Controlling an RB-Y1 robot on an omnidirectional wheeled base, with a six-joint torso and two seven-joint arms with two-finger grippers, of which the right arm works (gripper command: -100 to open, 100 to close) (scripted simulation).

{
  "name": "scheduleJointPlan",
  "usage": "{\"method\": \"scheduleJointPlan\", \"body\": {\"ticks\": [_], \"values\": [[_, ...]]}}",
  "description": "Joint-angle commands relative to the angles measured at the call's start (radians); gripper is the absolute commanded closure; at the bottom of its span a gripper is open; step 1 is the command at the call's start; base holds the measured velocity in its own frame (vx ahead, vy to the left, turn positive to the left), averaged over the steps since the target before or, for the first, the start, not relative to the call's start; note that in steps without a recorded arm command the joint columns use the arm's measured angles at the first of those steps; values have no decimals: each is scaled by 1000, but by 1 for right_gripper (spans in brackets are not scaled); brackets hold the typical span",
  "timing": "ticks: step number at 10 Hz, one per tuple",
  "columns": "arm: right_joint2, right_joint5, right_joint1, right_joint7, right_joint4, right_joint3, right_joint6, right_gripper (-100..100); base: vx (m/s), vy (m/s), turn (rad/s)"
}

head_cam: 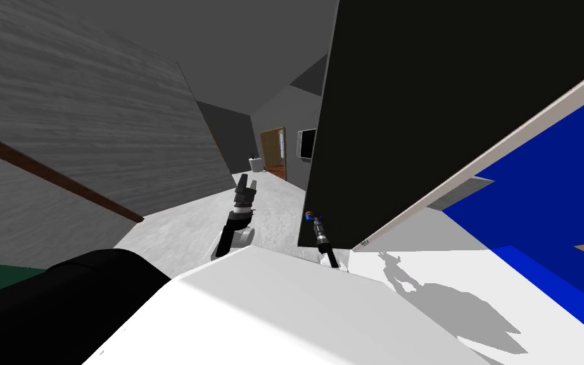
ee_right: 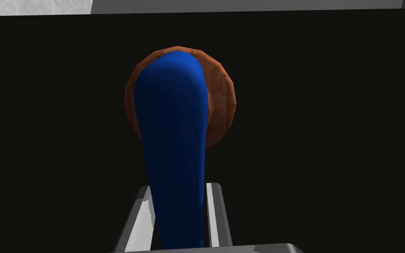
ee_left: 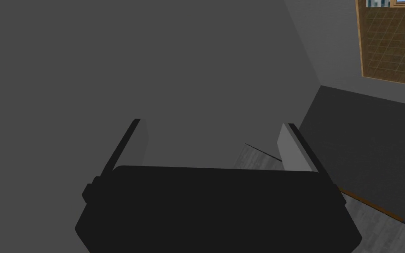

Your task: Push the door open

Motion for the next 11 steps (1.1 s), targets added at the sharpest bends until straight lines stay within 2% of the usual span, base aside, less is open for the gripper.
{"method": "scheduleJointPlan", "body": {"ticks": [1,3,4,5,10,11], "values": [[5,-6,-5,8,6,-25,-2,100,137,158,-75],[14,-12,-8,15,12,-49,-3,100,132,147,-79],[6,-12,-4,14,12,-45,0,100,61,40,-39],[-2,-20,-6,20,15,-67,-3,100,102,65,-53],[-9,-41,-11,36,23,-121,-7,100,183,118,-57],[-9,-41,-11,36,23,-121,-7,100,143,106,-55]]}}
